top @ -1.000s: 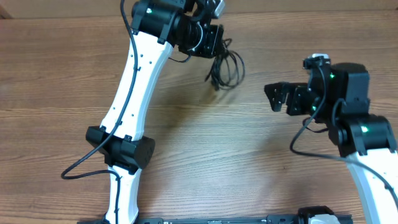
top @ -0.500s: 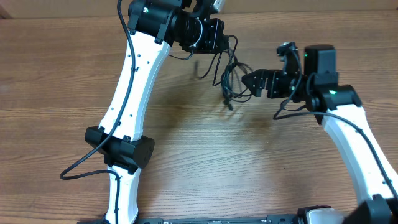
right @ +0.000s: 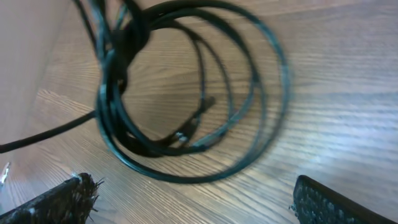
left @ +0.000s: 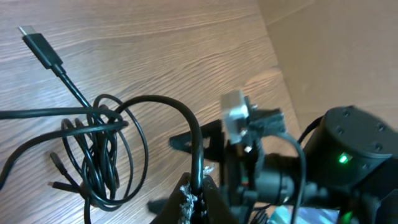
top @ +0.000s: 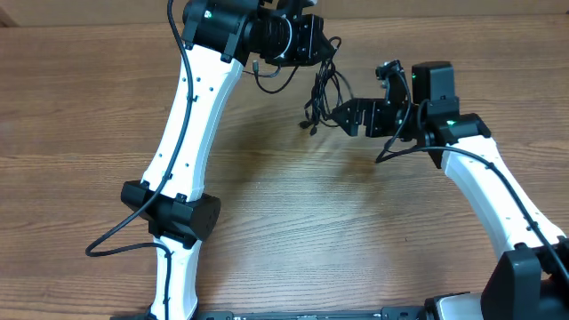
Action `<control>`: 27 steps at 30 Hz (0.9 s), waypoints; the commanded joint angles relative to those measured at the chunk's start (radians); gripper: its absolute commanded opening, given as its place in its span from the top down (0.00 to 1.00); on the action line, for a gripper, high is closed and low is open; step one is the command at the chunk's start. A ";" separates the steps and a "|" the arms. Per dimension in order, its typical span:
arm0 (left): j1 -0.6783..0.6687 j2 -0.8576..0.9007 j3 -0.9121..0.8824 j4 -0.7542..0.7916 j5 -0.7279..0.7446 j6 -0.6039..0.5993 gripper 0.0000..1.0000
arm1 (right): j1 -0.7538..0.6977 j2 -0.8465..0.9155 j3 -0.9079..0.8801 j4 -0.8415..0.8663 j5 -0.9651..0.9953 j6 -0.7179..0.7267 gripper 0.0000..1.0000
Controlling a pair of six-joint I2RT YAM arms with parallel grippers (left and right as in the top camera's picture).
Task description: Untangle cables
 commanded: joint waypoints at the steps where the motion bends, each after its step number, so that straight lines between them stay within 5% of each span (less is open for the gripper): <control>1: 0.004 -0.010 0.029 0.025 0.078 -0.039 0.96 | 0.046 -0.001 0.024 0.021 0.029 0.010 0.00; 22: 0.119 -0.010 0.159 -0.032 0.097 -0.056 0.96 | 0.112 -0.001 0.027 0.132 0.183 0.082 0.03; 23: 0.128 -0.010 0.168 -0.045 0.098 -0.056 0.96 | 0.116 -0.001 0.026 0.132 0.183 0.081 0.08; 25: 0.135 -0.010 0.180 -0.058 0.098 -0.056 0.96 | 0.126 0.000 0.025 0.136 0.183 0.081 0.38; 26: 0.136 -0.010 0.183 -0.059 0.098 -0.056 0.96 | 0.134 0.004 0.025 0.142 0.183 0.080 0.67; 27: 0.136 -0.010 0.187 -0.059 0.098 -0.055 0.96 | 0.143 0.007 0.025 0.149 0.185 0.080 0.84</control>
